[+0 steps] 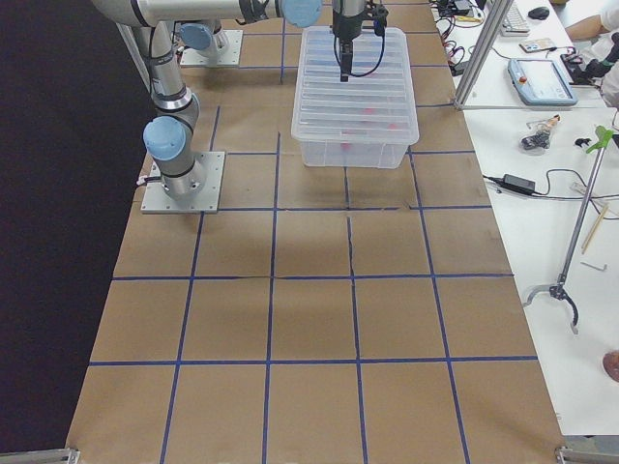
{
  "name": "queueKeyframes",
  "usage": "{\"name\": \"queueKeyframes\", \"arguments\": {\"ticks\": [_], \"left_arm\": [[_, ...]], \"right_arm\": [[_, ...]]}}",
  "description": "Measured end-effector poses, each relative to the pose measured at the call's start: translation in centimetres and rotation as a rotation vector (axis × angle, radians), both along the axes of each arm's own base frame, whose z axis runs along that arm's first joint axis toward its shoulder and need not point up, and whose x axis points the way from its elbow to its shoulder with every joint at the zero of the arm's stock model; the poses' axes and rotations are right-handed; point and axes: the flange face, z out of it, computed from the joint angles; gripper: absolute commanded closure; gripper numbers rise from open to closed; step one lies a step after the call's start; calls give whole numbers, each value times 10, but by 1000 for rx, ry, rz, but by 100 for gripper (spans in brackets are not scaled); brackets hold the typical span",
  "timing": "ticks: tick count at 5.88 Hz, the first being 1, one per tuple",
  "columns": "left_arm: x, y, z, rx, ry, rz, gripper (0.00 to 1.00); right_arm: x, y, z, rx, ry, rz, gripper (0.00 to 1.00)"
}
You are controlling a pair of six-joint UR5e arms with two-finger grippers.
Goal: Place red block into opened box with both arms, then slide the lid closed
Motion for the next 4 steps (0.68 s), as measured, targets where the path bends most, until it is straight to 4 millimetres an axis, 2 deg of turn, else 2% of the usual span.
{"name": "queueKeyframes", "arguments": {"ticks": [4], "left_arm": [[1, 0, 0, 0, 0, 1, 2]], "right_arm": [[-2, -2, -2, 6, 12, -6, 0]]}}
